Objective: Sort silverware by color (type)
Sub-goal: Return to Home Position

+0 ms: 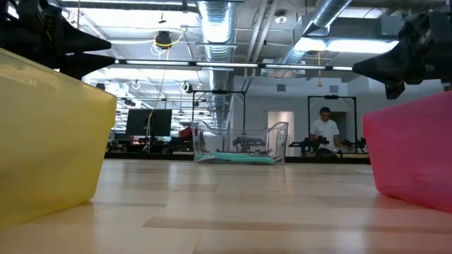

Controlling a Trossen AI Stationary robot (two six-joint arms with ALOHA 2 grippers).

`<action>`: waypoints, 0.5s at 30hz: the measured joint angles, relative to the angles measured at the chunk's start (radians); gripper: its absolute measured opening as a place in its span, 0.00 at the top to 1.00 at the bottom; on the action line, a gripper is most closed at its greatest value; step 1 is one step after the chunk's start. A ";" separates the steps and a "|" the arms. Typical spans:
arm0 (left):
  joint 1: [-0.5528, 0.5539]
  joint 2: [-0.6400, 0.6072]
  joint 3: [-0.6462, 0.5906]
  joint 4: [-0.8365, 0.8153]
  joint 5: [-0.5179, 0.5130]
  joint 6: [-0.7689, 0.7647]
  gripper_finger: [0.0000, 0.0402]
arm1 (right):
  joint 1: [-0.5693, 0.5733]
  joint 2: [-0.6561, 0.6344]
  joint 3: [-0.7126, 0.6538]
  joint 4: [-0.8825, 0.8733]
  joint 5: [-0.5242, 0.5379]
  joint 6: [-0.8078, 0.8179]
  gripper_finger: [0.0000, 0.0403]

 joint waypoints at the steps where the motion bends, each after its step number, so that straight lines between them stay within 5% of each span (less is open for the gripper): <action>1: 0.000 0.001 0.000 0.002 -0.004 0.005 0.58 | 0.000 0.007 0.000 0.000 -0.001 -0.005 0.89; 15: 0.000 0.002 -0.001 0.003 -0.005 0.049 0.58 | 0.001 0.039 -0.001 0.002 -0.001 -0.007 0.89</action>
